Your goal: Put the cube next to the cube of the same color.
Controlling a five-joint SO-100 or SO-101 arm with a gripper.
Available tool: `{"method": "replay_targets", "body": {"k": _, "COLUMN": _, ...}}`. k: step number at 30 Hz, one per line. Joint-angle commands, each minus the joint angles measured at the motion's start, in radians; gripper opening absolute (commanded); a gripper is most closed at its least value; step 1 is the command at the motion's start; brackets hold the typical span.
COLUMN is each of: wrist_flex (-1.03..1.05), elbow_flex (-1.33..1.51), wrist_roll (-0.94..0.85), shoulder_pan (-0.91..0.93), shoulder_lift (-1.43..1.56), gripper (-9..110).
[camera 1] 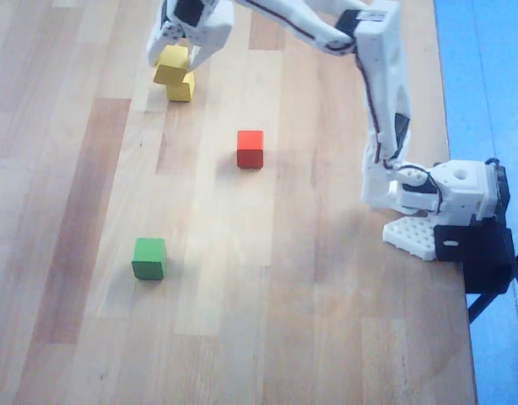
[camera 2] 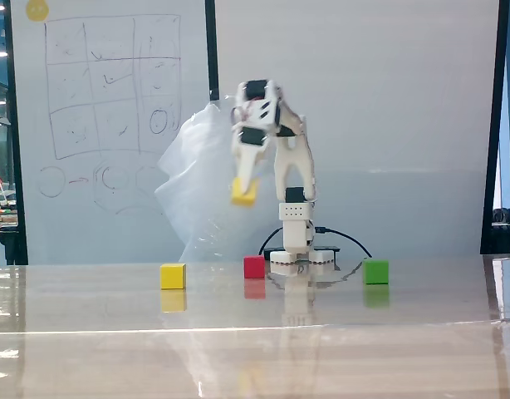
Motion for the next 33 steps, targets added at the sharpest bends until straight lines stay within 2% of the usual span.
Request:
{"method": "replay_targets", "body": {"k": 1, "wrist_flex": 0.008, "elbow_flex": -0.189, "wrist_roll": -0.006, "shoulder_pan": 0.069, "shoulder_lift": -0.091, "gripper": 0}}
{"method": "replay_targets", "body": {"k": 11, "wrist_flex": -0.092, "elbow_flex": -0.213, "wrist_roll": -0.011, "shoulder_pan": 0.140, "shoulder_lift": -0.299, "gripper": 0}}
{"method": "replay_targets", "body": {"k": 33, "wrist_flex": -0.359, "elbow_flex": -0.213, "wrist_roll": -0.210, "shoulder_pan": 0.150, "shoulder_lift": -0.454, "gripper": 0}}
